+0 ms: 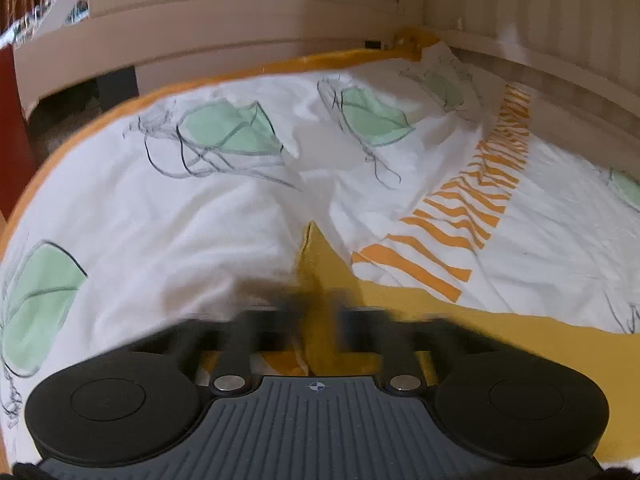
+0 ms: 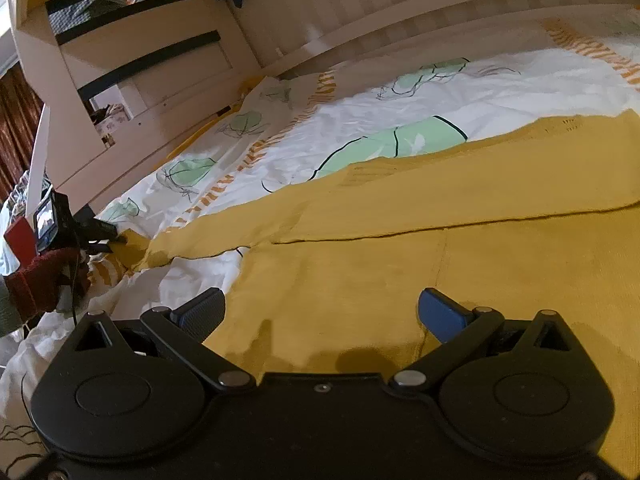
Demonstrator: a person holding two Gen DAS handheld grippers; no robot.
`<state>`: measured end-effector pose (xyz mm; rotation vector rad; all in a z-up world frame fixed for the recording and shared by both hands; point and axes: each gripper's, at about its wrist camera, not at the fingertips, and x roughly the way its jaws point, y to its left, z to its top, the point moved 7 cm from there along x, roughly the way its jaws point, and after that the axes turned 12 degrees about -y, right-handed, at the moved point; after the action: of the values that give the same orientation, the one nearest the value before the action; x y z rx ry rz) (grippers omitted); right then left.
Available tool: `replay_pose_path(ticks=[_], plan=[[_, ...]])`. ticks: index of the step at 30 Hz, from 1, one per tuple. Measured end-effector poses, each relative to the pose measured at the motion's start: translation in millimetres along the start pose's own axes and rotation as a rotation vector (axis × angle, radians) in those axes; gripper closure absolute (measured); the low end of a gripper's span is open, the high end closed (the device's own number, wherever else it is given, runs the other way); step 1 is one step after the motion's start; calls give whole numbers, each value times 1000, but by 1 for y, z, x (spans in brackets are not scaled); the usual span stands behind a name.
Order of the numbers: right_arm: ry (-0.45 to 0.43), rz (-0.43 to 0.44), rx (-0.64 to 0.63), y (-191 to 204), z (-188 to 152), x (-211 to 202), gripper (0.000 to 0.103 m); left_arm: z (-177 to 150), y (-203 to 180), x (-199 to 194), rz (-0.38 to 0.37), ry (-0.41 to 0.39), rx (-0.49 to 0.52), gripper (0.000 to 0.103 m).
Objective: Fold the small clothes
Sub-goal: 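Grasp the other sleeve cuff with the left gripper and lift it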
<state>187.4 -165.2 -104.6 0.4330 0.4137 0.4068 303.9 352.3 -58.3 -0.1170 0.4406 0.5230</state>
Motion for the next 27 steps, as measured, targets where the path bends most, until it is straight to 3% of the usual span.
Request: replay_pose_path(ticks=[3,8,13,19,23,27], plan=[[-3,-1,10,-3,1,-2,0,4,-1,-6,-23,-28,-49,99],[-5,-5,17,-8,6,-5,0,22,-27,-32,-99,-62,-39,99],[-32,-27,20,-16,21,-14,0,52,-80,-75,-277,-117,-22,99],[-85,-95,12,-36,44,-31,0,85,-170,-141,-519,-171,-5,99],[-106,-159,3,-57,55,-43,0,93,-235,-184,-668,-190,25,99],[-122,-226,32,-81,63,-55,0,87,-303,-222,-810,-156,31,99]])
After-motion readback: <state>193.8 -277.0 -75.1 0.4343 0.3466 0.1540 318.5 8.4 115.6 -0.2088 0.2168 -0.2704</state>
